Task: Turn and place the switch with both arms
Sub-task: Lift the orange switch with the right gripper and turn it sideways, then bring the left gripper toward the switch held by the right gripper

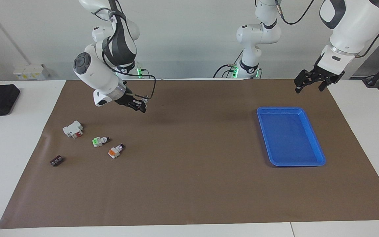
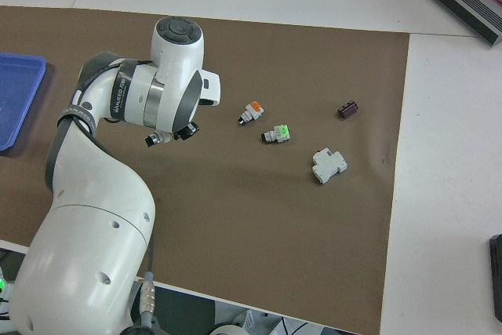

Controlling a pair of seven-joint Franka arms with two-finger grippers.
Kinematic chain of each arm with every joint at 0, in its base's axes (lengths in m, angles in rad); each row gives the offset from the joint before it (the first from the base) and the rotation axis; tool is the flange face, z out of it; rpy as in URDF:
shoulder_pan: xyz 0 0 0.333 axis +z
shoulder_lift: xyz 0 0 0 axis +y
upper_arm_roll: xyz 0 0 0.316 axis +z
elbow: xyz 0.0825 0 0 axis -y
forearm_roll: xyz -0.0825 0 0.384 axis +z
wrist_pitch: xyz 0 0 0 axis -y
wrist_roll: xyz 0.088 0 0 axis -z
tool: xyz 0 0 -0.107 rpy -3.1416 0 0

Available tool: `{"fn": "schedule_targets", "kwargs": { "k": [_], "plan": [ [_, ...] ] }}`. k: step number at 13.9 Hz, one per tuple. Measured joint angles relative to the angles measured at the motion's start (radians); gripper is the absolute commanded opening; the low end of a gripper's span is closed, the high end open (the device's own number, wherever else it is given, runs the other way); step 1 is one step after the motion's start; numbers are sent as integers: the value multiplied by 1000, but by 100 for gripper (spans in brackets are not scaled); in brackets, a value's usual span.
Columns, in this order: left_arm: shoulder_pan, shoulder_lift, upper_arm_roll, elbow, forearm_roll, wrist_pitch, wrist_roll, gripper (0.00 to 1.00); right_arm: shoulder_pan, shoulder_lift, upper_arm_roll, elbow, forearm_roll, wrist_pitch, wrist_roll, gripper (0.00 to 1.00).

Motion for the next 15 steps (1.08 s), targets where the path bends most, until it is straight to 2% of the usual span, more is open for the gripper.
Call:
{"fn": "schedule_targets", "kwargs": {
  "k": [6,11,13,15],
  "plan": [
    [-1,-2,-3,-1,0,-1,0,100,113,1,2,164,186,-2,585,0],
    [-36,-21,-19,-1,0,-4,3,100,241,29,3,280,224,42,999,0],
    [-55,-22,-24,-1,-11,5,3,100,260,48,3,303,297,92,1084,0],
    [-77,-23,-30,-2,-79,27,3,100,260,60,0,310,356,128,1092,0]
  ]
}}
